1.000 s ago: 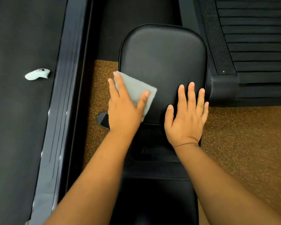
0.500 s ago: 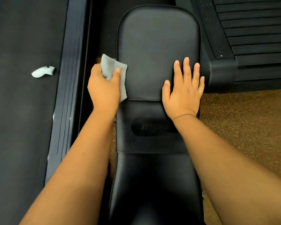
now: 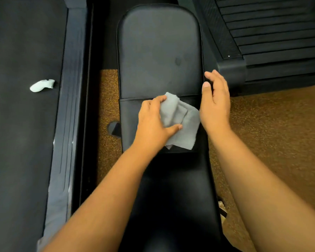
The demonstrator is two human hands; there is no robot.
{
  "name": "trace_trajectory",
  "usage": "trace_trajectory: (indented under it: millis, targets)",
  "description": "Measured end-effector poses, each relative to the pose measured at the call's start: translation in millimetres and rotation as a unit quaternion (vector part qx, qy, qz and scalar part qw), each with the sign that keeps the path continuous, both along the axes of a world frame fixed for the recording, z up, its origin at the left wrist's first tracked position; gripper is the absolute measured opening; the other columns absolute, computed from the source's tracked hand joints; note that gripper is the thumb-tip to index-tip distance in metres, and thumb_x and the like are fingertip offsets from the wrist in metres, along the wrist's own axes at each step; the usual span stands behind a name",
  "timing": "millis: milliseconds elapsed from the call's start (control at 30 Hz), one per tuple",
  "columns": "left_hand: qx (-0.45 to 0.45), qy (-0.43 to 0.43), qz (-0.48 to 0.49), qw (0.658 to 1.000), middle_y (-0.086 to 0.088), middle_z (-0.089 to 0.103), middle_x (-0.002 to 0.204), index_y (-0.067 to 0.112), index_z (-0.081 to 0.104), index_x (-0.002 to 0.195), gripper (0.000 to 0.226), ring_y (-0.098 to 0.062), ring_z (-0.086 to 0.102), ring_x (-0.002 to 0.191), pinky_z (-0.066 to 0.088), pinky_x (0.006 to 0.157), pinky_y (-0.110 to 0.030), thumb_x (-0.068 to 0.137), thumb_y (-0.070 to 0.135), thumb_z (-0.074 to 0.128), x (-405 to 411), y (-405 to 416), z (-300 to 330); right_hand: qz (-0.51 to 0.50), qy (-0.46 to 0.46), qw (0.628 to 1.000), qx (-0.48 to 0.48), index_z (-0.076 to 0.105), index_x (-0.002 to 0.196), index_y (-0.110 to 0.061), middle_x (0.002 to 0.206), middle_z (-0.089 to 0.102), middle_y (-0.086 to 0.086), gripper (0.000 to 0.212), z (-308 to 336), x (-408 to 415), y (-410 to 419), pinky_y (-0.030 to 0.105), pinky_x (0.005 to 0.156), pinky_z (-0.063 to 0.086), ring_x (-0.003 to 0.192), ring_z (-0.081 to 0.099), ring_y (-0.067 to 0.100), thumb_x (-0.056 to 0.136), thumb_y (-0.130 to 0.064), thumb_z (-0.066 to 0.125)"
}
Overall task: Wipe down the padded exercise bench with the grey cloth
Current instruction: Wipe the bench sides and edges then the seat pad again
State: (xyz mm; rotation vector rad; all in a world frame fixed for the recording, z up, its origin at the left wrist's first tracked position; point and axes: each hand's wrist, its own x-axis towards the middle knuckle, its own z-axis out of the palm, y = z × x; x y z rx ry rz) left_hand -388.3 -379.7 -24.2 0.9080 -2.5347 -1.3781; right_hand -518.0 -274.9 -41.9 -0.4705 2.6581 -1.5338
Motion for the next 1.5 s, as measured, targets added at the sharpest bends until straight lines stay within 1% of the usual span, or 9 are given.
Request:
trace_trajectory:
  millis: [167, 267, 367, 633, 800, 1033, 1200, 1367, 1500]
  targets:
    - [-0.142, -0.002, -0.012, 0.990, -0.009, 0.035, 0.147, 0.022, 0.044, 0.144, 0.083, -0.027, 0.031, 0.136, 0.027, 0.112, -0.039, 0.070, 0.047, 0.073, 39.9, 0.8, -27.7, 0.167, 0.102, 0.979, 0.055, 0.051, 0.135, -0.003, 0.151, 0.039, 0.016, 0.044, -20.6, 68.7, -3.6, 0.042, 0.120, 0.019, 0.146, 0.025, 0.034, 0.099, -0.026, 0.043]
    - [-0.156, -0.024, -0.006, 0.988, -0.010, 0.020, 0.158, 0.021, 0.033, 0.149, 0.080, -0.028, 0.015, 0.146, 0.021, 0.116, -0.046, 0.078, 0.049, 0.057, 75.0, -7.4, -36.6, 0.287, 0.180, 0.910, 0.237, 0.033, 0.151, -0.011, 0.161, 0.024, 0.010, 0.064, -44.5, 89.9, -3.1, 0.051, 0.121, 0.009, 0.150, 0.011, 0.034, 0.099, -0.049, 0.039]
    - [-0.095, -0.056, 0.031, 0.993, -0.007, 0.013, 0.160, 0.019, 0.023, 0.153, 0.081, -0.022, 0.010, 0.147, 0.014, 0.119, -0.043, 0.081, 0.037, 0.055, 105.2, -10.0, -43.5, 0.293, 0.253, 0.864, 0.321, 0.025, 0.154, -0.013, 0.163, 0.019, 0.008, 0.068, -47.1, 69.2, -14.4, 0.049, 0.120, 0.005, 0.150, 0.011, 0.036, 0.100, -0.053, 0.033]
    - [-0.012, -0.031, 0.156, 0.987, -0.004, 0.044, 0.141, 0.008, 0.042, 0.142, 0.049, -0.013, 0.040, 0.129, 0.028, 0.113, -0.026, 0.095, 0.014, 0.056, 144.3, -1.8, -58.6, 0.091, 0.143, 0.908, 0.384, 0.013, 0.156, -0.010, 0.165, 0.005, 0.009, 0.069, -26.1, 19.6, -76.2, 0.054, 0.121, 0.002, 0.150, 0.001, 0.037, 0.101, -0.051, 0.018]
    - [0.100, -0.006, 0.218, 0.971, -0.004, 0.064, 0.114, 0.018, 0.061, 0.124, 0.028, -0.009, 0.060, 0.099, 0.049, 0.095, -0.031, 0.097, 0.018, 0.054, 154.6, -8.3, -60.0, 0.289, 0.251, 0.841, 0.383, 0.025, 0.153, -0.011, 0.164, 0.012, 0.007, 0.070, -38.3, 84.3, -60.5, 0.055, 0.120, 0.004, 0.150, 0.006, 0.035, 0.100, -0.056, 0.025]
    - [0.159, -0.042, 0.282, 0.945, 0.002, 0.059, 0.074, 0.022, 0.065, 0.110, 0.021, -0.013, 0.050, 0.058, 0.043, 0.065, -0.032, 0.099, 0.020, 0.047, 191.7, -22.6, -76.9, 0.433, 0.317, 0.750, 0.388, 0.027, 0.153, -0.012, 0.163, 0.015, 0.007, 0.068, -55.7, 153.6, -2.3, 0.056, 0.120, 0.009, 0.150, 0.007, 0.035, 0.101, -0.055, 0.029]
    - [0.212, -0.099, 0.279, 0.931, -0.003, 0.070, 0.094, 0.021, 0.066, 0.109, 0.023, -0.021, 0.064, 0.088, 0.050, 0.089, -0.038, 0.101, 0.023, 0.045, 229.2, -14.4, -99.7, 0.491, 0.357, 0.703, 0.370, 0.036, 0.149, -0.015, 0.161, 0.025, 0.006, 0.059, -44.8, 132.5, -38.6, 0.053, 0.119, 0.009, 0.150, 0.013, 0.033, 0.103, -0.051, 0.028]
    - [0.277, -0.123, 0.302, 0.904, -0.001, 0.069, 0.110, 0.023, 0.066, 0.109, 0.027, -0.019, 0.062, 0.104, 0.044, 0.102, -0.043, 0.098, 0.032, 0.043, 250.9, -7.4, -109.4, 0.479, 0.351, 0.692, 0.411, 0.071, 0.104, -0.007, 0.112, 0.067, 0.014, 0.047, -40.2, 155.0, -91.0, 0.056, 0.118, 0.010, 0.137, 0.037, 0.039, 0.096, -0.039, 0.037]
    - [0.278, -0.119, 0.305, 0.903, 0.000, 0.068, 0.114, 0.024, 0.067, 0.110, 0.047, -0.021, 0.059, 0.111, 0.041, 0.105, -0.046, 0.083, 0.052, 0.040, 258.7, -10.5, -106.5, 0.564, 0.351, 0.636, 0.393, 0.074, 0.075, -0.014, 0.067, 0.063, 0.010, 0.043, -56.2, 214.8, -73.2, 0.049, 0.100, 0.035, 0.072, 0.056, 0.030, 0.091, -0.039, 0.043]
